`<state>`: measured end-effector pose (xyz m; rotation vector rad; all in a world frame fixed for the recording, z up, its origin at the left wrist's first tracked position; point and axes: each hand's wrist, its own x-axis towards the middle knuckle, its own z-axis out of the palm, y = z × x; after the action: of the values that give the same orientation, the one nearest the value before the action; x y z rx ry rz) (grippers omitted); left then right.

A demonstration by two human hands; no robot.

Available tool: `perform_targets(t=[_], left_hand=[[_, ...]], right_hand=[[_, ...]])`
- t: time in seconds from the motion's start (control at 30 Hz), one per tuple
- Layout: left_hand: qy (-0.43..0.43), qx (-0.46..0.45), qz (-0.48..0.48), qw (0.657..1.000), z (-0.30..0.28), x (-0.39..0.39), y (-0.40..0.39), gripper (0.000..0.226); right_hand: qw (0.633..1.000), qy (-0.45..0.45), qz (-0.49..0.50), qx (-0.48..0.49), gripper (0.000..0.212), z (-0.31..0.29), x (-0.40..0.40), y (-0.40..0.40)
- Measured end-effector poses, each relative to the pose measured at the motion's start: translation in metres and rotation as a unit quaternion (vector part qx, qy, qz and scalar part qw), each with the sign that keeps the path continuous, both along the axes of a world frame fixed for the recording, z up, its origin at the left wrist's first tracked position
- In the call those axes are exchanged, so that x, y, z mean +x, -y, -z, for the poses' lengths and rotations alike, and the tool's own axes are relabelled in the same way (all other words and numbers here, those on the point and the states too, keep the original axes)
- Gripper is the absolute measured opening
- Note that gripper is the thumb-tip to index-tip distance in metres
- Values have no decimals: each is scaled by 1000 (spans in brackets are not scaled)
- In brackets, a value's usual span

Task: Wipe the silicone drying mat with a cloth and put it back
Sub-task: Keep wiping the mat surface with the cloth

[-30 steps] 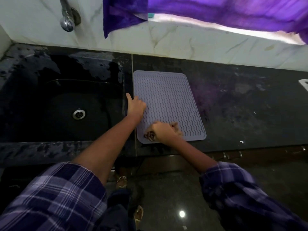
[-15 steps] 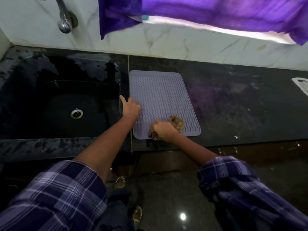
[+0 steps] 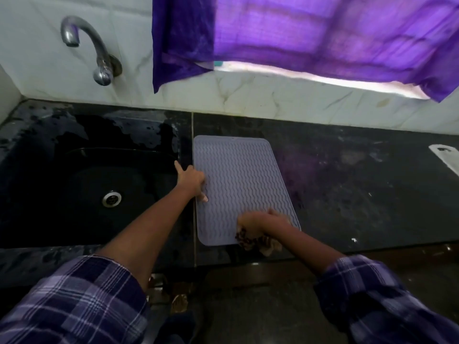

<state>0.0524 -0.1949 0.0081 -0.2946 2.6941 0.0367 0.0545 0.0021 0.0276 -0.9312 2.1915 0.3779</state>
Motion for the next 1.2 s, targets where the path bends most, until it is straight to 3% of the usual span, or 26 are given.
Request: perform_targets(t=[0.17, 0.3, 0.47, 0.63, 0.8, 0.9, 0.97, 1.03, 1.2], left_hand=[[-16, -15, -17, 1000, 3, -42, 32, 51], [-17, -35, -2, 999, 5, -94, 41, 58], [3, -75, -13, 997, 18, -153, 46, 99], [-6, -100, -56, 993, 28, -162, 54, 136], [-19, -111, -105, 988, 29, -163, 53, 149], [-22, -110, -136, 984, 28, -165, 48, 155], [-28, -101, -167, 980, 29, -164, 49, 156], [-30, -93, -152, 984, 31, -160, 53, 151], [-18, -64, 9, 998, 36, -161, 60, 115]], right_hand=[[988, -18, 94, -124, 24, -13, -84, 11], [965, -118, 147, -183, 28, -18, -169, 58], [941, -230, 135, -208, 36, 9, -242, 126], [955, -222, -39, -194, 39, 51, -248, 143], [949, -267, 23, -165, 30, 33, -272, 150], [957, -201, 14, -211, 30, 33, -247, 185], [960, -172, -3, -219, 32, 38, -233, 186], [955, -207, 25, -211, 33, 34, -240, 172], [952, -254, 78, -152, 30, 22, -257, 143]])
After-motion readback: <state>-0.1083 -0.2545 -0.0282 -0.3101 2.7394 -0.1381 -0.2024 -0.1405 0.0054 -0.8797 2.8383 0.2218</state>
